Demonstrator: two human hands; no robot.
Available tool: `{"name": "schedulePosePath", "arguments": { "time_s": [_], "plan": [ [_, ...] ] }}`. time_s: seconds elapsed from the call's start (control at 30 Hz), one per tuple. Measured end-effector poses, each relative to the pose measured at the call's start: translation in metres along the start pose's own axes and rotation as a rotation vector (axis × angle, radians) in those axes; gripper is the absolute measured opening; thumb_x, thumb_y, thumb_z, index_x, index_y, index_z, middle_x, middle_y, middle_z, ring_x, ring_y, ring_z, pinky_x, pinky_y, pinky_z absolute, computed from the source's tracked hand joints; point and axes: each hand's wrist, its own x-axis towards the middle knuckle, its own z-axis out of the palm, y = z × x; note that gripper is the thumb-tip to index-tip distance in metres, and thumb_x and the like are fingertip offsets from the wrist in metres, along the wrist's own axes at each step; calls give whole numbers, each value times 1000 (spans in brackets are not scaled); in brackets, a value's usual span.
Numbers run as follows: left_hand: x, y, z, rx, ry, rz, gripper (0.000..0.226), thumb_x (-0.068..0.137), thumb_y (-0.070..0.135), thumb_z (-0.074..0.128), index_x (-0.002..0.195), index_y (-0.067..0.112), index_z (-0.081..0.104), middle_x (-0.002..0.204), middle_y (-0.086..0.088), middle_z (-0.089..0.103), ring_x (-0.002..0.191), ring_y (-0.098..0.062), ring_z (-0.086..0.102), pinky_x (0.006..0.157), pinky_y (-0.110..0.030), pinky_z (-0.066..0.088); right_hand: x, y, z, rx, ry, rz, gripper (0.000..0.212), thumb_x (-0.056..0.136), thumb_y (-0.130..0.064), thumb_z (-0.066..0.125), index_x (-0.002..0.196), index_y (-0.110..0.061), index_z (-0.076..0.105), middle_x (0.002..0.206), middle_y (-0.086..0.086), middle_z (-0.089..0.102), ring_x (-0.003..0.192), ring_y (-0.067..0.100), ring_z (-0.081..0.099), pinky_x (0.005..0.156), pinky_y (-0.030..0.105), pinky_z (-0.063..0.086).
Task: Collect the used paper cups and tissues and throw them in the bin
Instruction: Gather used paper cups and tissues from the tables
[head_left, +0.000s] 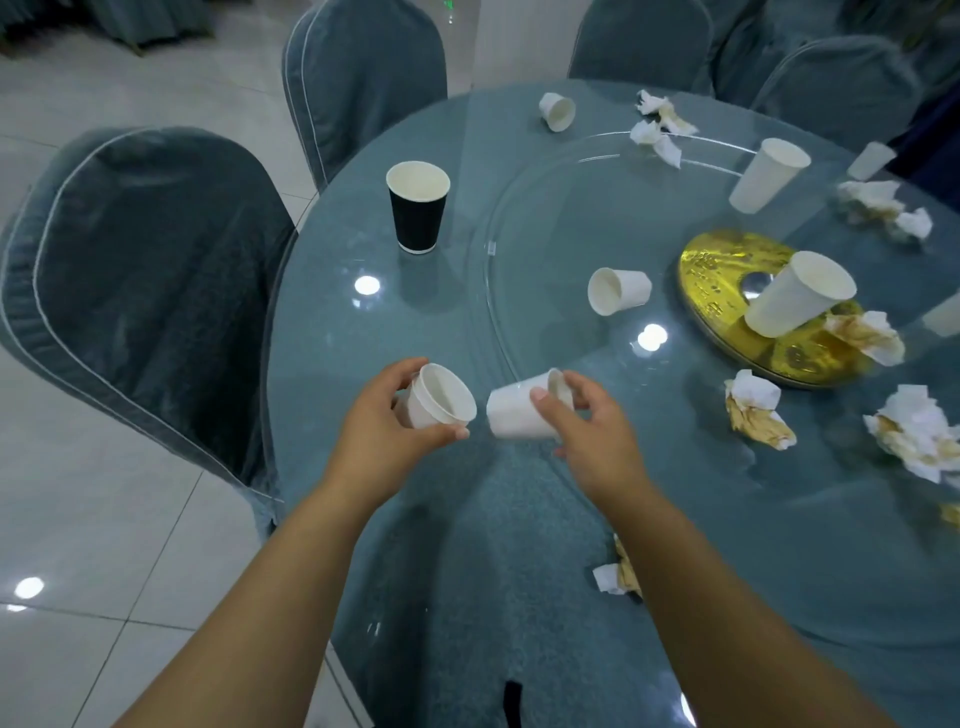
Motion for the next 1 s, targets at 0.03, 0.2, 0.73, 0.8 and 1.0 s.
{"name": "schedulePosePath", "arguments": {
  "time_s": [0.03, 0.2, 0.73, 0.8, 1.0],
  "plan": [
    [2, 1, 3, 13, -26, 7, 70, 61, 11, 88, 119, 31, 54, 112, 15, 57, 92, 9, 52, 71, -3, 40, 3, -6, -4, 75, 11, -13, 35, 90, -32, 63, 123, -25, 53, 100, -15, 55, 90, 7, 58, 76, 25, 50],
    [12, 13, 25, 20, -109, 69, 75, 56, 10, 90, 120, 27, 57, 120, 7, 58, 102, -5, 56, 92, -32, 50, 16, -21, -8, 83, -144, -90, 49, 90, -25, 64, 136, -23, 49, 119, -8, 54, 98, 3, 55, 81, 13, 46],
    [103, 60, 74, 84, -212, 165, 63, 62, 20, 88, 111, 38, 53, 105, 23, 59, 90, 15, 51, 68, -2, 38, 161, -18, -77, -797, 110, -214, 69, 86, -22, 65, 146, -17, 32, 144, 5, 40, 131, 28, 33, 106, 37, 31],
    [117, 64, 78, 93, -200, 167, 62, 62, 20, 88, 111, 39, 53, 105, 24, 59, 90, 15, 51, 68, -3, 38, 185, -14, -81, -1037, 51, -276, 80, 84, -18, 65, 150, -15, 20, 150, 4, 30, 136, 29, 25, 109, 37, 26],
    [146, 69, 91, 93, -208, 167, 63, 63, 18, 87, 112, 37, 52, 105, 25, 57, 89, 18, 50, 69, -2, 39, 235, 3, -75, -1359, -101, -372, 96, 83, -4, 63, 153, -19, -2, 160, 2, 4, 147, 27, 8, 117, 39, 18]
  ]
}}
